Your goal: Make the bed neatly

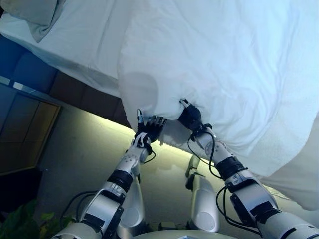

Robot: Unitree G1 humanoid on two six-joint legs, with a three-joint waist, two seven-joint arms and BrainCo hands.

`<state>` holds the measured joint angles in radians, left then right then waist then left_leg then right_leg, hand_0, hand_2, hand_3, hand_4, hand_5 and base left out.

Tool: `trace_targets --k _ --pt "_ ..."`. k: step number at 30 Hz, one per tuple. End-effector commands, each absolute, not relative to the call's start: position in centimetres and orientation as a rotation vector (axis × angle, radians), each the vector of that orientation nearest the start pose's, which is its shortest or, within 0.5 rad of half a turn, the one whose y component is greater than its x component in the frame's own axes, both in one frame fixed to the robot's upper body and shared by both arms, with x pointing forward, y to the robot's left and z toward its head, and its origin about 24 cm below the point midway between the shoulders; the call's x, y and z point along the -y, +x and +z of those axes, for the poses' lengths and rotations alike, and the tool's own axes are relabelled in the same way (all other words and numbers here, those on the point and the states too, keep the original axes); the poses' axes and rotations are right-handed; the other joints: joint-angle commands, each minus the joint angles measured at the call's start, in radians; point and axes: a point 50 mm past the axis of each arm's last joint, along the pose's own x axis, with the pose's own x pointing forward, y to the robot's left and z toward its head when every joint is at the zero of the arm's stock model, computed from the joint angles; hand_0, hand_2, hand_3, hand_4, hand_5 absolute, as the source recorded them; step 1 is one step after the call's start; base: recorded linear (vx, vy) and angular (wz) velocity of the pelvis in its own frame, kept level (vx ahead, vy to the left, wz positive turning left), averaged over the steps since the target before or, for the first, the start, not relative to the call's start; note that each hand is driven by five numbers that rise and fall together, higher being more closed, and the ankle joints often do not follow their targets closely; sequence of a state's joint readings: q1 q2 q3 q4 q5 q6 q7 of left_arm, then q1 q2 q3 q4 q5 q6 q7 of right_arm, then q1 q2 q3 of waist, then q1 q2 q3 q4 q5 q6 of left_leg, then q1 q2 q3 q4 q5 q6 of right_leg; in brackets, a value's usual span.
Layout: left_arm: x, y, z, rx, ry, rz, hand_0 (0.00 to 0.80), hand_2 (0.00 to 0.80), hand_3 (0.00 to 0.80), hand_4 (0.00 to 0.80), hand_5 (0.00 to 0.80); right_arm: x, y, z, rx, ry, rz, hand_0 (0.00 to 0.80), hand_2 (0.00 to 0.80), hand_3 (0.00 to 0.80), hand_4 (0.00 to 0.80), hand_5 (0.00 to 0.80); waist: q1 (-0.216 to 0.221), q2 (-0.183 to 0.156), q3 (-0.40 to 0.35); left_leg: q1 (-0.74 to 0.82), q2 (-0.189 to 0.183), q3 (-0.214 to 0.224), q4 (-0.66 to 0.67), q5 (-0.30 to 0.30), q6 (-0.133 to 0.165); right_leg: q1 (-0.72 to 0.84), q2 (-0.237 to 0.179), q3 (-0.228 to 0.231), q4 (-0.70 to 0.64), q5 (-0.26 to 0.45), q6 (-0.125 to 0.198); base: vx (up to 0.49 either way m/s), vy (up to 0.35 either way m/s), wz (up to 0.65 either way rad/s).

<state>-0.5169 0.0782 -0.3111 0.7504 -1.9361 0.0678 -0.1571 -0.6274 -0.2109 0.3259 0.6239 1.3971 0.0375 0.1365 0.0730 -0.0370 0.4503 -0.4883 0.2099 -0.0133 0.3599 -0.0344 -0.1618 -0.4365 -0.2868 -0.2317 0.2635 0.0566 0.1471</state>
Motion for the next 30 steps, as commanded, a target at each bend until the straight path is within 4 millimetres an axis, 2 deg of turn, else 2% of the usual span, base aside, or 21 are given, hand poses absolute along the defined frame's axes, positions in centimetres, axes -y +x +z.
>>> trace_targets --k 1,6,16,19,25,30 --pt "-7.8 32.4 1.5 -0.409 -1.625 -0.208 0.0 0.0 0.0 0.0 0.0 9.5 35.6 12.6 0.047 1.1 0.501 0.8 0.8 0.8 0.8 0.8 0.036 -0.054 -0.041 -0.112 0.036 -0.059 -0.05 0.172 -0.034 0.077 -0.113 0.003 -0.125 0.136 0.115 -0.027 -0.082 0.0" --pt "-7.5 30.7 -0.9 -0.499 -1.608 -0.188 0.0 0.0 0.0 0.0 0.0 9.6 35.4 13.4 0.094 1.131 0.502 0.8 0.8 0.8 0.8 0.8 0.061 -0.075 -0.021 -0.142 0.036 -0.073 -0.034 0.171 -0.035 0.097 -0.102 -0.031 -0.147 0.146 0.115 -0.023 -0.122 0.01" --pt "-7.4 29.7 -2.4 -0.547 -1.54 -0.18 0.0 0.0 0.0 0.0 0.0 9.8 35.6 15.3 0.175 1.167 0.53 0.8 0.8 0.8 0.8 0.8 0.087 -0.106 0.008 -0.192 0.038 -0.082 0.002 0.166 -0.033 0.126 -0.086 -0.07 -0.183 0.156 0.115 -0.019 -0.066 0.05" --pt "-7.5 30.6 -1.3 -0.47 -1.54 -0.209 0.0 0.0 0.0 0.0 0.0 9.7 35.6 16.1 0.196 1.166 0.559 0.8 0.8 0.8 0.8 0.8 0.081 -0.112 0.017 -0.202 0.034 -0.073 -0.001 0.171 -0.029 0.115 -0.085 -0.064 -0.183 0.156 0.115 -0.035 0.047 0.04" --pt "-7.0 33.5 2.9 -0.299 -1.536 -0.312 0.0 0.0 0.0 0.0 0.0 9.3 35.8 18.0 0.236 1.149 0.609 0.8 0.8 0.8 0.8 0.8 0.064 -0.13 0.036 -0.237 0.035 -0.059 -0.024 0.197 -0.024 0.085 -0.078 -0.065 -0.194 0.16 0.114 -0.056 0.036 -0.03" --pt "-7.1 34.8 5.8 -0.173 -1.635 -0.381 0.0 0.0 0.0 0.0 0.0 9.0 35.7 18.8 0.245 1.126 0.644 0.8 0.8 0.8 0.8 0.8 0.048 -0.132 0.049 -0.232 0.029 -0.039 -0.052 0.211 -0.019 0.073 -0.079 -0.06 -0.202 0.166 0.108 -0.045 0.093 -0.02"
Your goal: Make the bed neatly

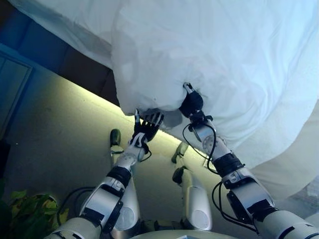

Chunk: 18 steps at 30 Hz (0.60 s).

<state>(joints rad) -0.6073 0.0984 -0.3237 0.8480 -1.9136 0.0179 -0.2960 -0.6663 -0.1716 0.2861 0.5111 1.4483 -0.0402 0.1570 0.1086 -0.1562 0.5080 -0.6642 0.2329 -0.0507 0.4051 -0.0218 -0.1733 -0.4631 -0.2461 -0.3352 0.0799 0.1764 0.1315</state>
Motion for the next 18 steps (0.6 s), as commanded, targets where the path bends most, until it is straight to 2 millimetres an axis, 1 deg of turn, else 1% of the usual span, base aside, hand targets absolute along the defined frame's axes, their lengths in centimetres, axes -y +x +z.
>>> trace_targets --k 1,9,13,18 --pt "-6.9 35.0 6.3 -0.163 -1.641 -0.392 0.0 0.0 0.0 0.0 0.0 8.9 35.6 18.9 0.247 1.12 0.649 0.8 0.8 0.8 0.8 0.8 0.01 -0.013 -0.006 -0.057 0.004 0.001 -0.099 0.2 -0.006 0.095 -0.121 0.045 -0.017 0.047 0.122 -0.04 0.077 0.0" --pt "-6.4 36.2 9.3 -0.07 -1.637 -0.478 0.0 0.0 0.0 0.0 0.0 8.1 35.5 19.7 0.259 1.091 0.69 0.8 0.8 0.8 0.8 0.8 -0.008 -0.021 0.007 -0.055 0.006 0.022 -0.1 0.2 0.0 0.074 -0.124 0.05 -0.012 0.052 0.113 -0.032 0.049 -0.03" --pt "-6.8 36.9 10.9 -0.022 -1.621 -0.503 0.0 0.0 0.0 0.0 0.0 7.9 35.6 19.7 0.25 1.088 0.695 0.8 0.8 0.8 0.8 0.8 -0.014 -0.023 0.008 -0.049 0.01 0.033 -0.089 0.192 0.001 0.073 -0.126 0.052 -0.007 0.052 0.108 -0.014 0.024 -0.02" --pt "-7.9 37.7 12.6 0.051 -1.604 -0.503 0.0 0.0 0.0 0.0 0.0 7.8 35.6 19.3 0.238 1.091 0.695 0.8 0.8 0.8 0.8 0.8 -0.019 -0.021 0.008 -0.033 0.008 0.043 -0.085 0.184 0.005 0.076 -0.128 0.054 0.003 0.052 0.101 -0.007 0.008 -0.02"
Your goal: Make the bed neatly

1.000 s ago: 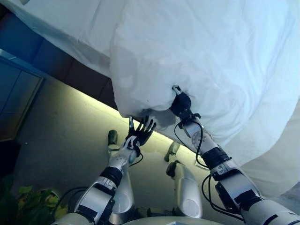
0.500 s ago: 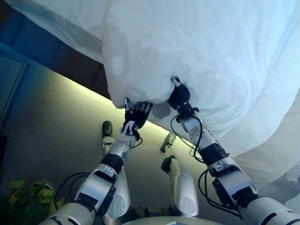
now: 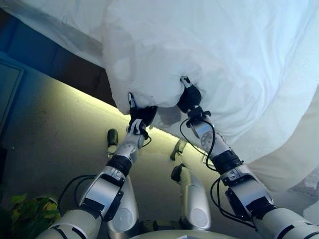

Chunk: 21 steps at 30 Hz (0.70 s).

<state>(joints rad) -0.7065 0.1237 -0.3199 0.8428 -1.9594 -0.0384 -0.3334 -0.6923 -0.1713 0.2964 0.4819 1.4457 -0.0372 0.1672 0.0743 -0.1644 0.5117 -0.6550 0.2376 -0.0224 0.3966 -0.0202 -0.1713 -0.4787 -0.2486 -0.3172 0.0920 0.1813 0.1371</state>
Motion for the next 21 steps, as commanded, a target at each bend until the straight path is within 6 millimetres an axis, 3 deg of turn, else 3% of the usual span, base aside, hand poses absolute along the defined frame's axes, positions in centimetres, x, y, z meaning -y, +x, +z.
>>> trace_targets --k 1,7,8,9,10,15,21 --pt "-8.1 37.8 12.8 0.059 -1.602 -0.503 0.0 0.0 0.0 0.0 0.0 7.8 35.6 19.2 0.236 1.092 0.695 0.8 0.8 0.8 0.8 0.8 0.015 -0.012 0.004 -0.041 0.003 0.016 -0.077 0.182 0.003 0.092 -0.125 0.037 -0.008 0.046 0.095 0.0 0.0 0.0" --pt "-9.3 38.8 15.5 0.128 -1.503 -0.534 0.0 0.0 0.0 0.0 0.0 7.8 35.8 18.9 0.224 1.087 0.692 0.8 0.8 0.8 0.8 0.8 0.009 -0.008 0.0 -0.017 0.0 0.026 -0.095 0.178 0.007 0.099 -0.122 0.038 -0.007 0.044 0.091 -0.006 0.005 -0.04" --pt "-9.3 38.8 15.8 0.13 -1.473 -0.543 0.125 0.125 0.125 0.125 0.125 7.9 35.8 18.7 0.225 1.082 0.686 0.8 0.8 0.8 0.8 0.8 0.01 -0.006 -0.001 -0.013 -0.002 0.027 -0.099 0.177 0.008 0.101 -0.122 0.037 -0.008 0.044 0.09 0.0 0.0 0.0" --pt "-9.3 38.8 15.9 0.125 -1.446 -0.54 0.515 0.515 0.515 0.515 0.515 7.9 35.9 18.6 0.223 1.077 0.682 0.8 0.8 0.8 0.8 0.8 0.01 -0.004 -0.002 -0.009 -0.003 0.028 -0.101 0.176 0.009 0.104 -0.122 0.037 -0.009 0.045 0.09 0.0 0.0 0.0" --pt "-9.3 38.9 16.0 0.115 -1.423 -0.53 0.8 0.8 0.8 0.8 0.8 7.9 36.0 18.5 0.221 1.072 0.675 0.8 0.8 0.8 0.8 0.8 0.011 -0.003 -0.003 -0.007 -0.005 0.028 -0.102 0.176 0.009 0.107 -0.122 0.037 -0.009 0.046 0.089 0.0 0.0 0.0" --pt "-9.5 39.1 16.2 0.104 -1.384 -0.499 0.8 0.8 0.8 0.8 0.8 7.8 36.0 18.0 0.209 1.073 0.661 0.8 0.8 0.8 0.8 0.8 0.012 0.002 -0.005 0.007 -0.009 0.03 -0.11 0.172 0.012 0.117 -0.12 0.034 -0.01 0.042 0.087 0.0 0.0 0.0" --pt "-9.7 38.8 15.1 0.075 -1.402 -0.481 0.8 0.8 0.8 0.8 0.8 8.1 35.9 17.2 0.196 1.099 0.644 0.8 0.8 0.8 0.8 0.8 0.016 0.012 -0.005 0.024 -0.016 0.028 -0.12 0.17 0.016 0.129 -0.12 0.033 -0.008 0.038 0.088 0.0 -0.004 0.01"
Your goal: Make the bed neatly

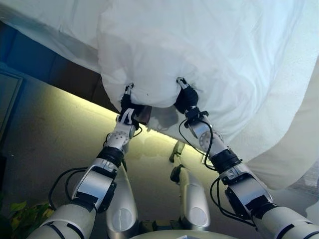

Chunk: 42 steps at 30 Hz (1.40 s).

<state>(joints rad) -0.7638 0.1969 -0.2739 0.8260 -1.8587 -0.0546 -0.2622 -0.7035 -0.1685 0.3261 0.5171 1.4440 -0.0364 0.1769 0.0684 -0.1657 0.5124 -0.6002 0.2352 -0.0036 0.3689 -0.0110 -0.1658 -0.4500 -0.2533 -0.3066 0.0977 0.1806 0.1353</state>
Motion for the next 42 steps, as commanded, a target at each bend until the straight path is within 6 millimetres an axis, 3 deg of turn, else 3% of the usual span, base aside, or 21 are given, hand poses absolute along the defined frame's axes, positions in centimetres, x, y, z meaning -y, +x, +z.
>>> trace_targets --k 1,8,13,14,15,16,22,29,33,37,42 --pt "-9.7 38.8 14.9 0.071 -1.397 -0.482 0.8 0.8 0.8 0.8 0.8 8.1 35.9 17.1 0.197 1.102 0.641 0.8 0.8 0.8 0.8 0.8 0.023 0.014 -0.006 -0.03 -0.015 0.009 -0.093 0.16 0.011 0.102 -0.117 0.022 -0.014 0.039 0.09 0.004 -0.032 0.04" --pt "-9.7 38.5 15.0 0.094 -1.275 -0.48 0.8 0.8 0.8 0.8 0.8 8.7 36.1 16.5 0.236 1.116 0.564 0.8 0.8 0.8 0.8 0.8 0.029 0.023 0.001 -0.033 -0.02 0.001 -0.076 0.147 0.015 0.088 -0.125 0.021 0.003 0.043 0.091 0.005 -0.021 0.01" --pt "-10.6 38.3 14.9 0.141 -1.123 -0.367 0.8 0.8 0.8 0.8 0.8 10.4 36.7 14.6 0.245 1.192 0.455 0.8 0.8 0.8 0.8 0.8 0.033 0.067 0.008 -0.046 -0.046 0.0 -0.094 0.151 0.027 0.063 -0.139 0.022 0.009 0.044 0.095 -0.012 0.047 0.05" --pt "-10.8 38.2 14.8 0.145 -1.11 -0.354 0.8 0.8 0.8 0.8 0.8 10.9 36.8 14.2 0.249 1.214 0.432 0.558 0.558 0.558 0.558 0.558 0.033 0.076 0.008 -0.049 -0.053 -0.001 -0.097 0.151 0.029 0.057 -0.142 0.024 0.011 0.043 0.096 -0.029 0.116 0.11" --pt "-10.9 38.1 14.7 0.151 -1.096 -0.336 0.8 0.8 0.8 0.8 0.8 11.3 36.8 13.7 0.252 1.245 0.402 0.063 0.063 0.063 0.063 0.063 0.033 0.09 0.008 -0.054 -0.062 -0.002 -0.099 0.151 0.03 0.045 -0.148 0.027 0.016 0.041 0.096 -0.016 0.123 0.12" --pt "-11.0 37.9 14.6 0.156 -1.098 -0.328 0.8 0.8 0.8 0.8 0.8 11.8 36.8 13.2 0.255 1.272 0.381 0.0 0.0 0.0 0.0 0.0 0.033 0.102 0.008 -0.058 -0.069 -0.004 -0.1 0.15 0.032 0.037 -0.154 0.029 0.02 0.04 0.097 -0.007 0.13 0.13" --pt "-12.0 37.1 15.0 0.207 -1.114 -0.313 0.8 0.8 0.8 0.8 0.8 15.5 36.9 10.4 0.313 1.481 0.202 0.0 0.0 0.0 0.0 0.0 0.038 0.17 0.008 -0.075 -0.1 -0.004 -0.098 0.147 0.032 -0.001 -0.198 0.045 0.045 0.033 0.104 0.0 0.138 0.12" --pt "-11.3 36.2 15.5 0.235 -1.226 -0.366 0.8 0.8 0.8 0.8 0.8 20.1 36.9 7.6 0.395 1.694 -0.068 0.0 0.0 0.0 0.0 0.0 0.036 0.263 0.008 -0.096 -0.134 0.014 -0.094 0.146 0.032 -0.074 -0.255 0.088 0.081 0.026 0.116 0.003 0.183 0.03" --pt "-11.0 35.8 15.6 0.245 -1.296 -0.397 0.8 0.8 0.8 0.8 0.8 22.1 37.0 7.8 0.448 1.702 -0.122 0.0 0.0 0.0 0.0 0.0 0.033 0.311 0.008 -0.115 -0.15 0.02 -0.094 0.161 0.034 -0.117 -0.276 0.114 0.088 0.036 0.118 -0.007 0.174 0.02" --pt "-11.1 35.1 15.9 0.285 -1.335 -0.444 0.8 0.8 0.8 0.8 0.8 24.7 37.0 9.5 0.552 1.669 -0.115 0.0 0.0 0.0 0.0 0.0 0.028 0.37 0.008 -0.143 -0.165 0.018 -0.072 0.151 0.03 -0.179 -0.294 0.157 0.114 0.026 0.119 0.028 0.16 0.02" --pt "-11.6 34.2 16.2 0.324 -1.386 -0.488 0.8 0.8 0.8 0.8 0.8 27.1 36.5 10.0 0.628 1.645 -0.124 0.0 0.0 0.0 0.0 0.0 0.029 0.418 0.008 -0.193 -0.182 0.021 -0.051 0.15 0.034 -0.264 -0.305 0.207 0.154 0.015 0.117 0.006 0.12 -0.03"
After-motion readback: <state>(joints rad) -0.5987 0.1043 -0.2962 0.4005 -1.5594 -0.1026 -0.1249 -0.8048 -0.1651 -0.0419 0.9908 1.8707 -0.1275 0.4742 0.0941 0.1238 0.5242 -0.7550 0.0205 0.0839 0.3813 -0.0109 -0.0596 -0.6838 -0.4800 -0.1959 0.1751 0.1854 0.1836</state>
